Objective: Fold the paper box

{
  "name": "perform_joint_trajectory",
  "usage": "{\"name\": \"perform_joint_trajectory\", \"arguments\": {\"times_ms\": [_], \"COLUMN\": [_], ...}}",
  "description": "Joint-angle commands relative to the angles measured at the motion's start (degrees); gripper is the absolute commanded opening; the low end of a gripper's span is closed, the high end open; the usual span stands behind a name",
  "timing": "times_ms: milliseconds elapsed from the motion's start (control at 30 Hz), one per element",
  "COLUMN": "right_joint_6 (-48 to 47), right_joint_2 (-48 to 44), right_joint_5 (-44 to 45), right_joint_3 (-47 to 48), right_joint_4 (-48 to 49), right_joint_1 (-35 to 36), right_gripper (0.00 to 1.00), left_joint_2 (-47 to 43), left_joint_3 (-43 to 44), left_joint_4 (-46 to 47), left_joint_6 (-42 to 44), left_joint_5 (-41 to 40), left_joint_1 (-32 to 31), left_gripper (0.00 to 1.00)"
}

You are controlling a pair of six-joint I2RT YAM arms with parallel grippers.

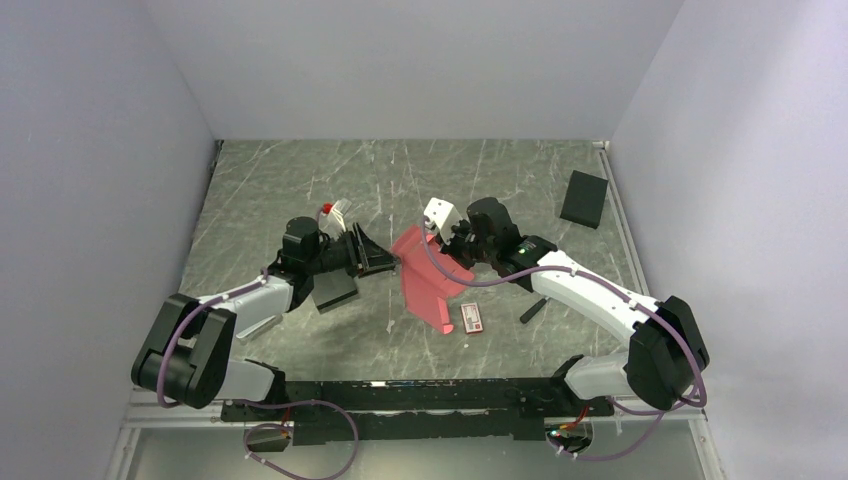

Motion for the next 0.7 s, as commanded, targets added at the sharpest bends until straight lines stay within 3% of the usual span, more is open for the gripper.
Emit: {"name": "perform_joint_trajectory", "arguments": {"times_ms": [0, 667], "right_joint_6": [0.4, 0.2], "right_joint_2": [-0.6, 0.0], "right_joint_5": [0.3, 1.4], "right_joint_3": [2.3, 2.4], "right_joint_4": [1.9, 2.1], "right_joint_1": [0.4, 1.5], "right_gripper": [0.0, 0.0], "left_joint_2": [0.5, 4.8], "left_joint_3": [-0.3, 3.4], "left_joint_4": [4.2, -0.8], "left_joint_6": [-2.2, -1.1], "left_joint_5": [1.4, -0.3], "left_joint_1": [-0.3, -2.6], "left_gripper": [0.52, 0.5]}}
